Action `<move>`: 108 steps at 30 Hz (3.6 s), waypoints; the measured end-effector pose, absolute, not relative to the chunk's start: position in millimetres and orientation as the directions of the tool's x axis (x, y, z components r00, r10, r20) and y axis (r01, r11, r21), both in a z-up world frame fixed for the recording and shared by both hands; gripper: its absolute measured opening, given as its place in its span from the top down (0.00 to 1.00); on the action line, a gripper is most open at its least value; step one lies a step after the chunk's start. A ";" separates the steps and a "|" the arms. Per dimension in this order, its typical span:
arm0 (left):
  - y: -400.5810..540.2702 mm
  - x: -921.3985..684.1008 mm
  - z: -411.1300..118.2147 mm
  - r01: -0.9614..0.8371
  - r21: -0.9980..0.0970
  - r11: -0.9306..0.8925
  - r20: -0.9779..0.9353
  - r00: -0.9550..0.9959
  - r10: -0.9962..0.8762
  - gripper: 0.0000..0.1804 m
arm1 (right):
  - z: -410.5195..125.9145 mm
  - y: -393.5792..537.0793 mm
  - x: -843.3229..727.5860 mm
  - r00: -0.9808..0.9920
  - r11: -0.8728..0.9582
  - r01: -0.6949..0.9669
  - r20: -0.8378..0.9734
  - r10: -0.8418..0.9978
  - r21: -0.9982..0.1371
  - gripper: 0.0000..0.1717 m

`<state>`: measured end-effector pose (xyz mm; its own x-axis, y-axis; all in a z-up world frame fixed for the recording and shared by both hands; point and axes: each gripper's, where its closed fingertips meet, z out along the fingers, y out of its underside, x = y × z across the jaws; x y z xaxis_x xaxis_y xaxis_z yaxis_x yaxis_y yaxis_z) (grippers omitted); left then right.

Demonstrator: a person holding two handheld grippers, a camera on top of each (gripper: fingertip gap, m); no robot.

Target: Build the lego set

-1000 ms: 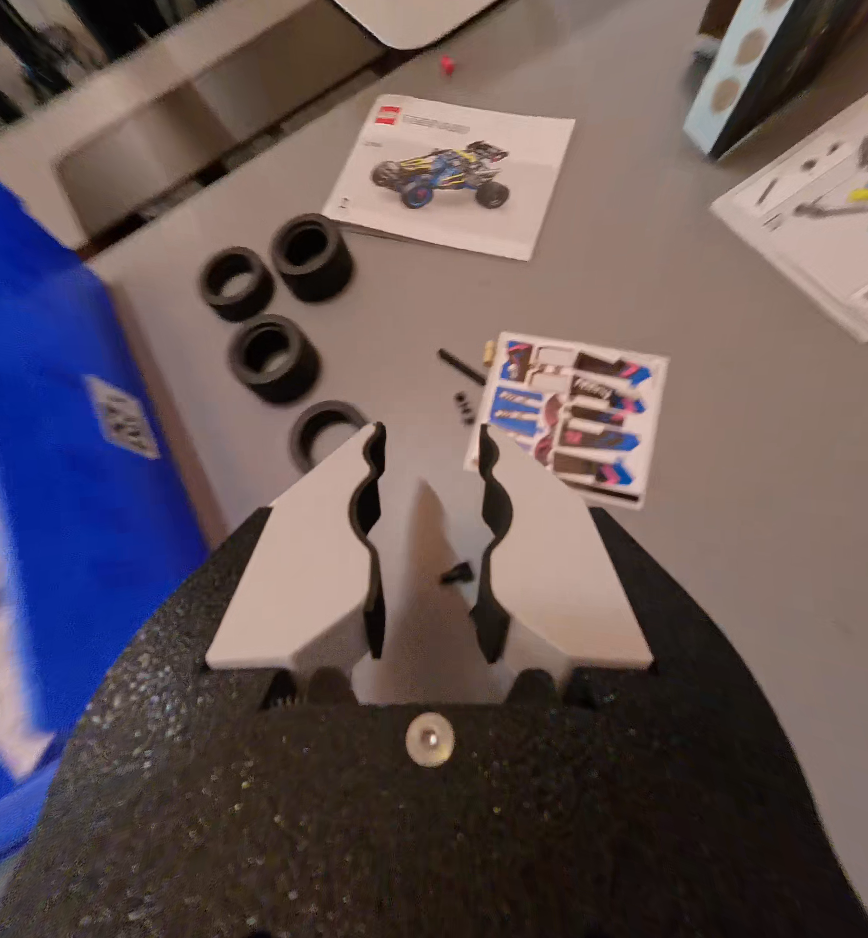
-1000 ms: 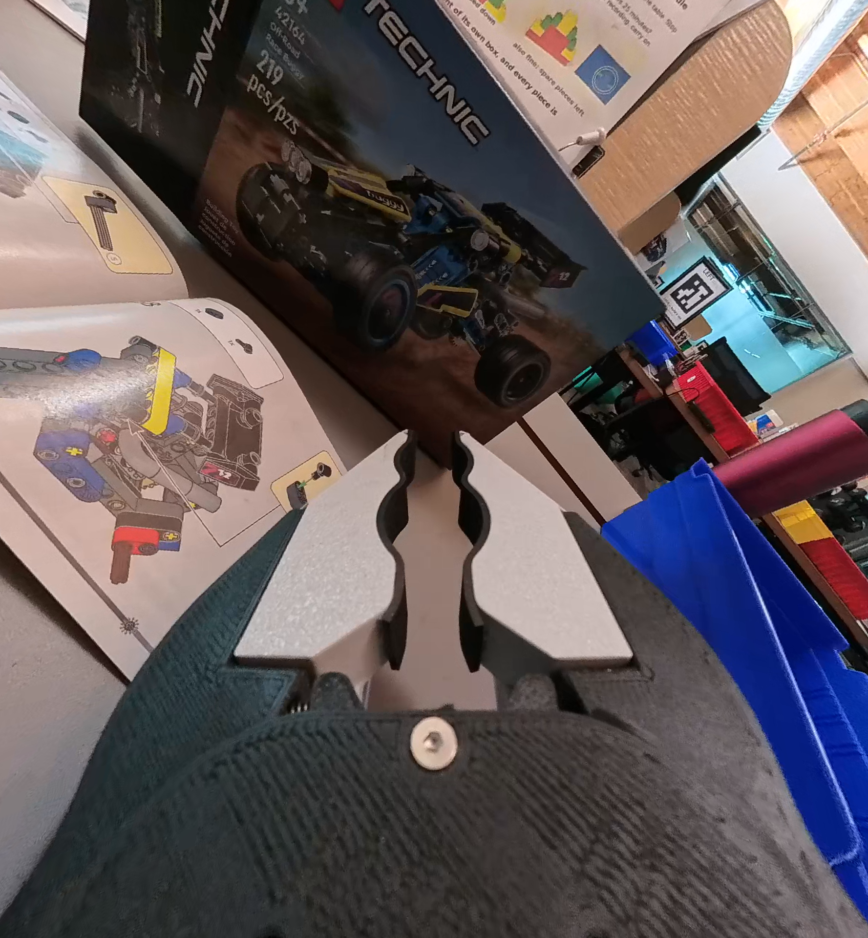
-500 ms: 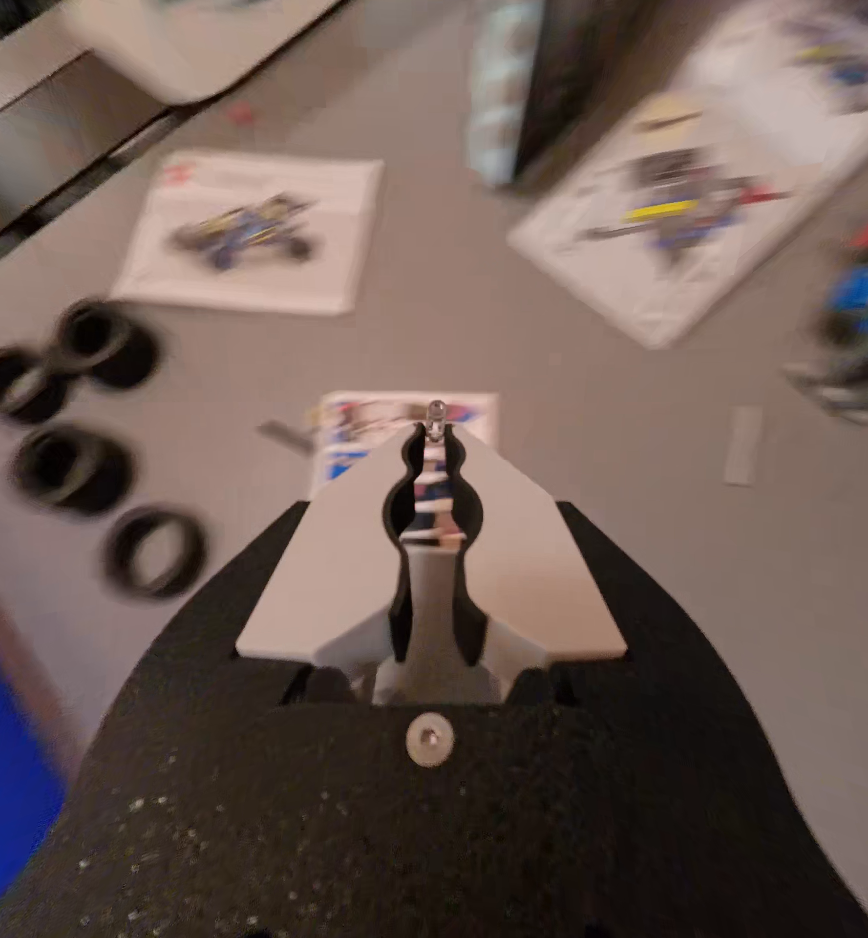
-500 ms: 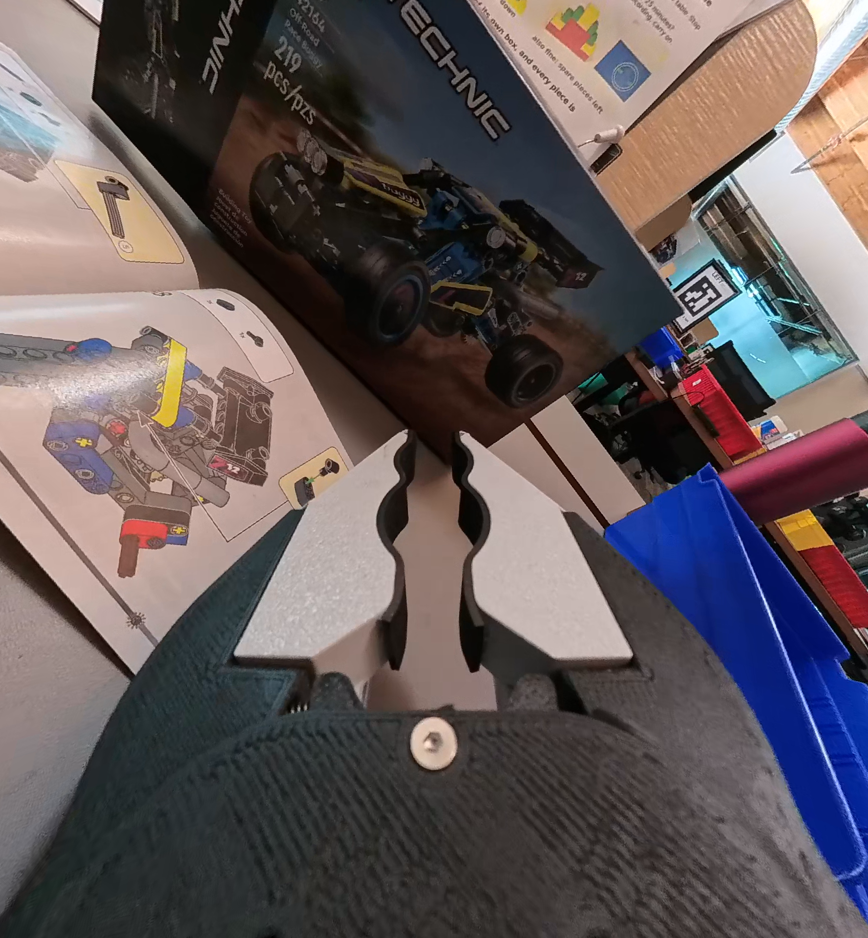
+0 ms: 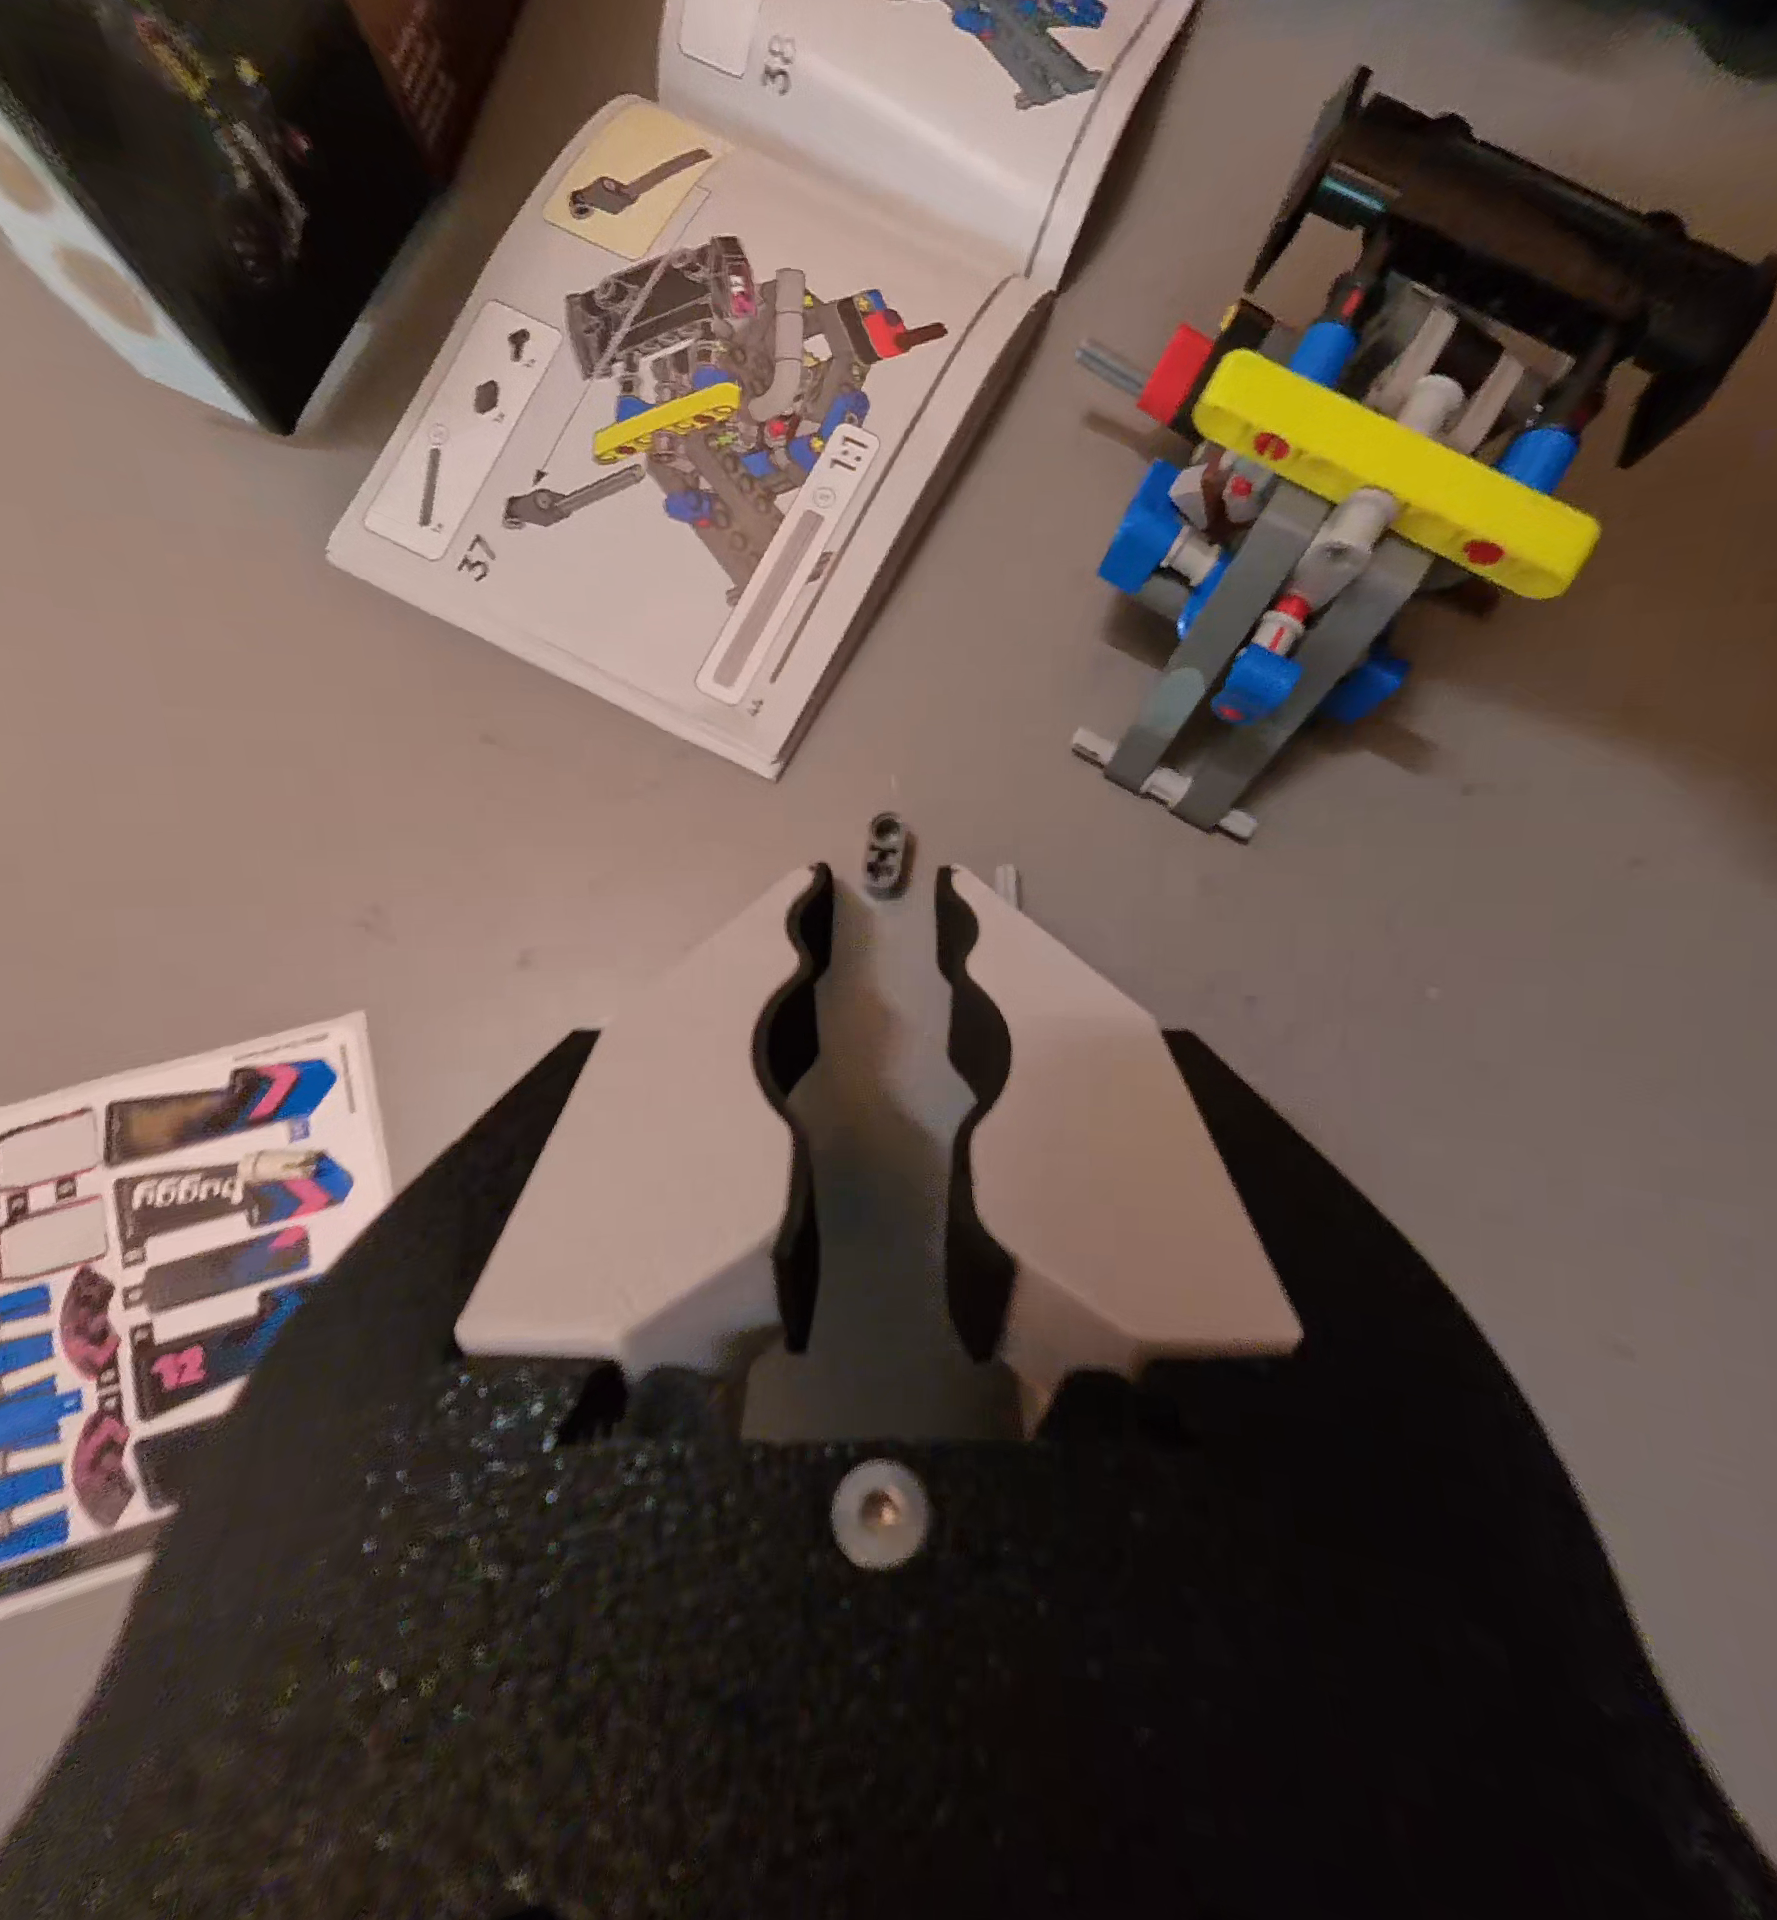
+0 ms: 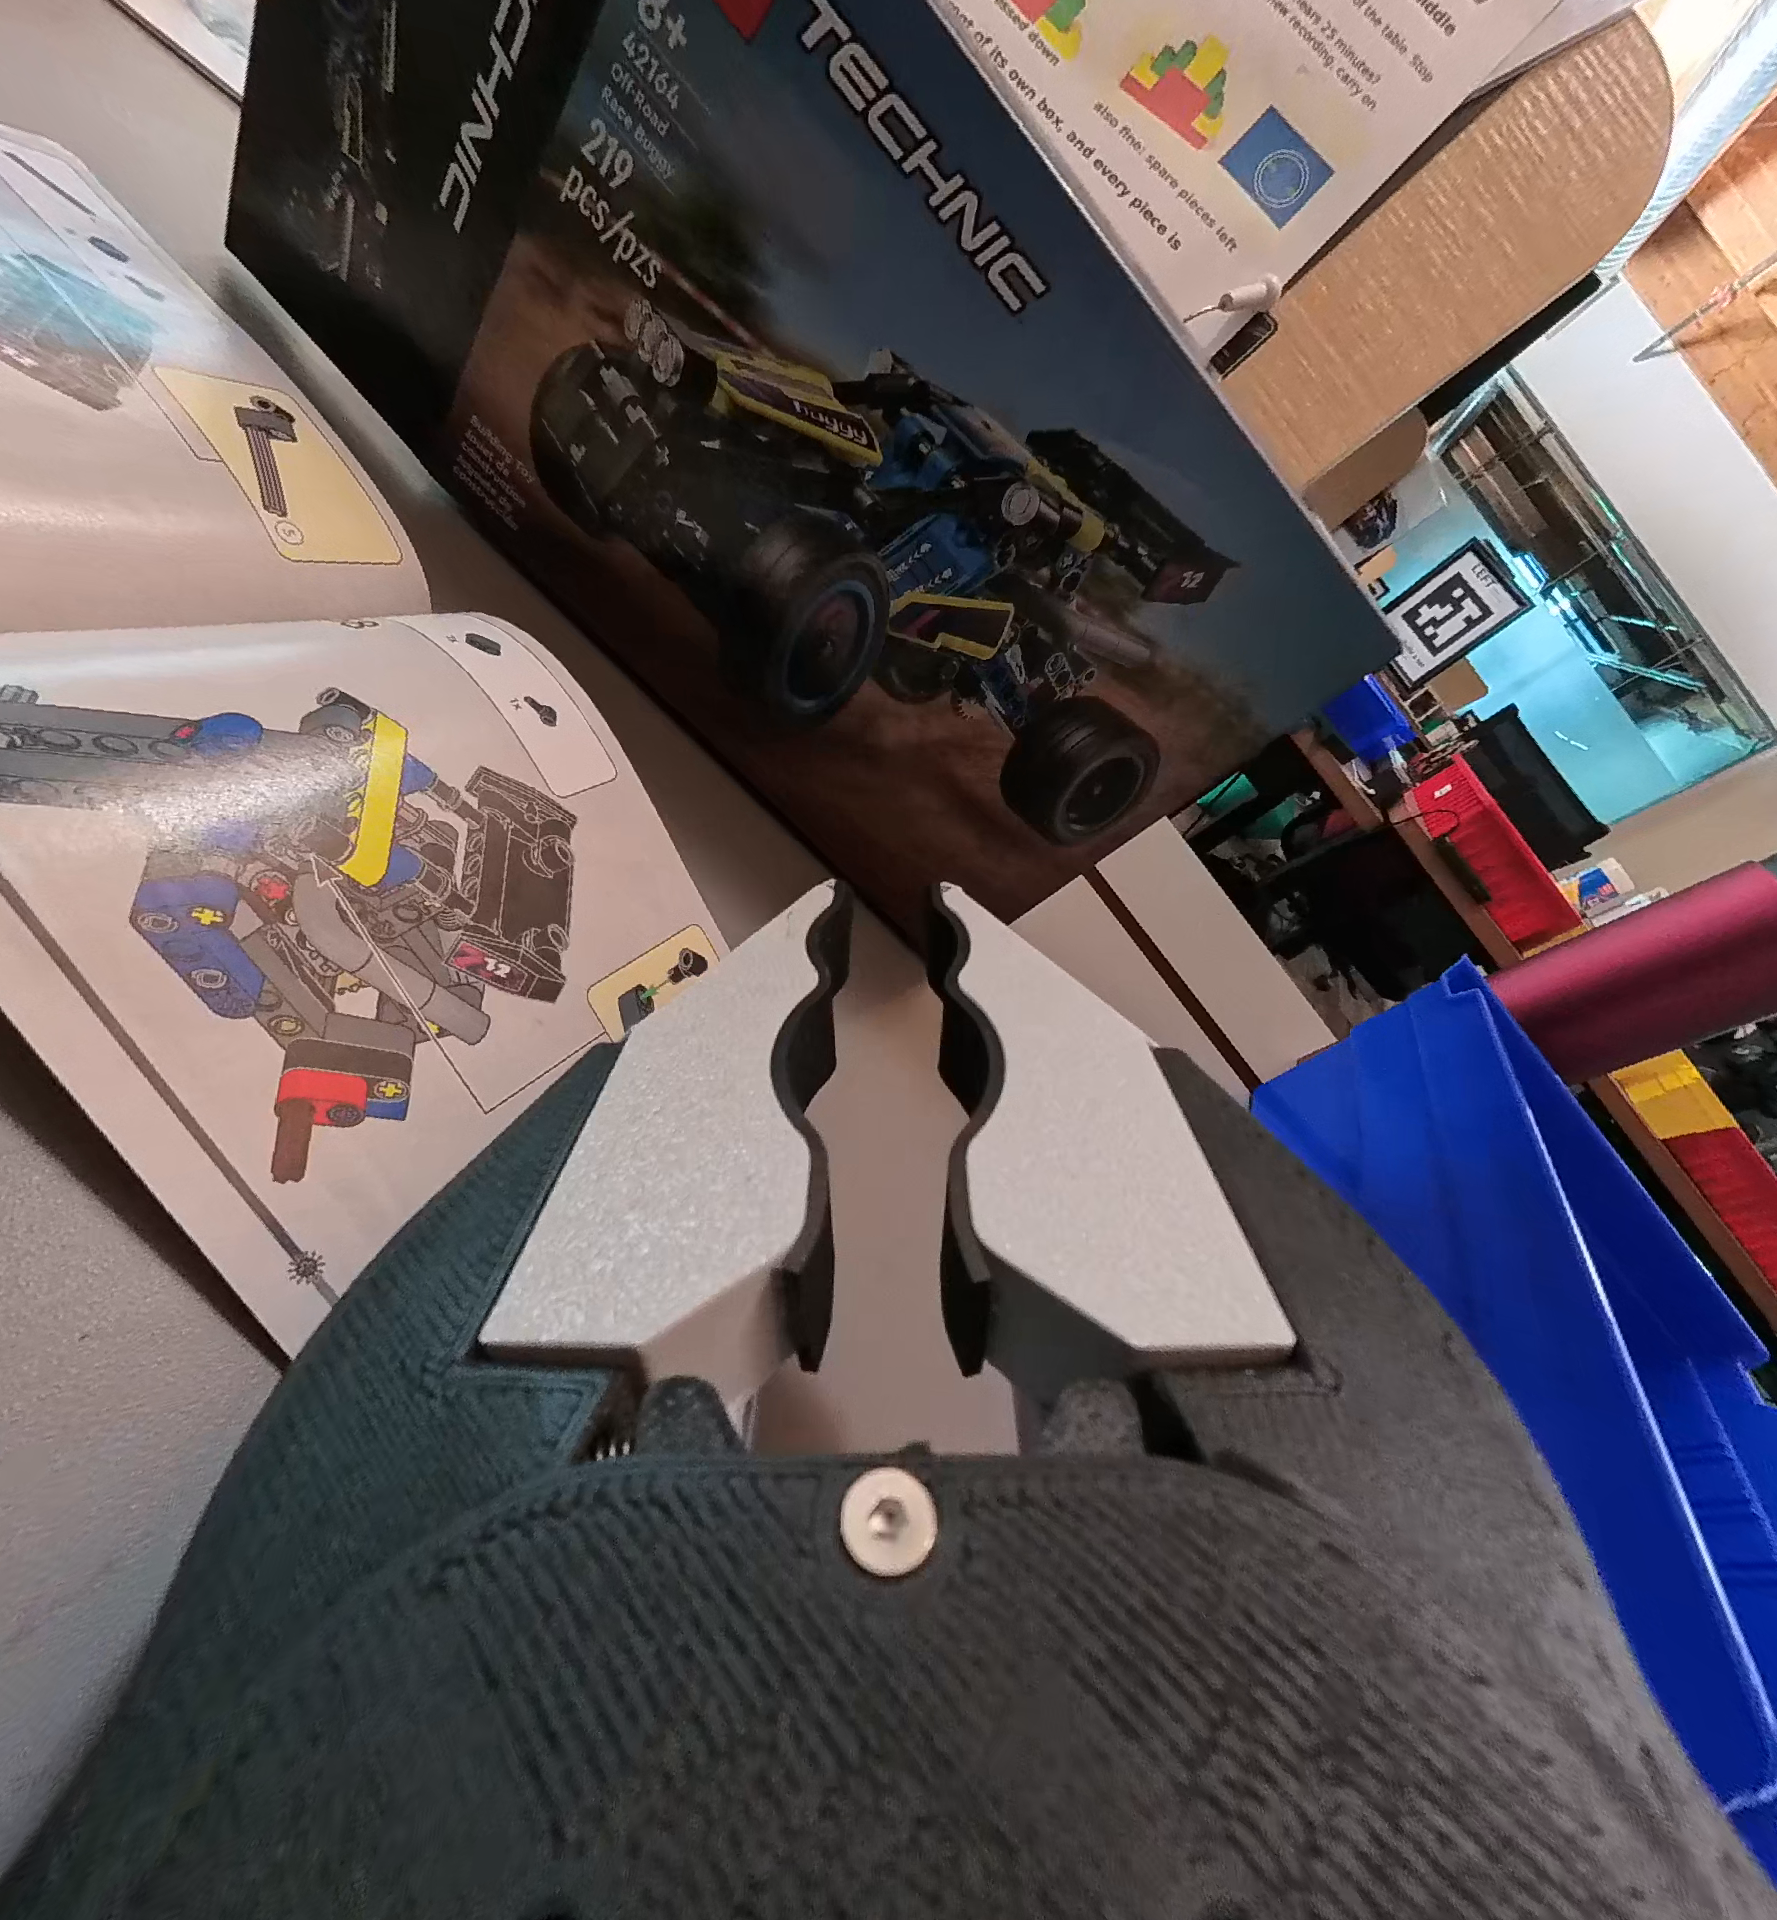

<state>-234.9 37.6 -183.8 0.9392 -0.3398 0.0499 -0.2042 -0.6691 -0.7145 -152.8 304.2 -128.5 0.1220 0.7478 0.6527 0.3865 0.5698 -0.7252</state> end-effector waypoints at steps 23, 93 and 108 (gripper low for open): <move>-83.5 -415.4 -171.7 0.004 -0.590 -0.807 -0.113 0.990 0.087 0.88 | -130.1 310.4 -150.0 0.120 0.573 0.416 0.668 0.735 -0.706 0.93; -33.7 -243.9 -159.4 -0.222 -0.657 -0.720 -0.079 0.971 -0.227 0.93 | -96.3 103.8 -87.5 -0.585 0.316 0.240 0.123 0.802 -0.918 0.88; 18.8 -243.6 -170.5 -0.332 -0.686 -0.647 -0.054 0.910 -0.410 0.92 | -155.8 10.6 -77.4 -0.543 0.441 0.446 0.156 0.825 -0.779 0.87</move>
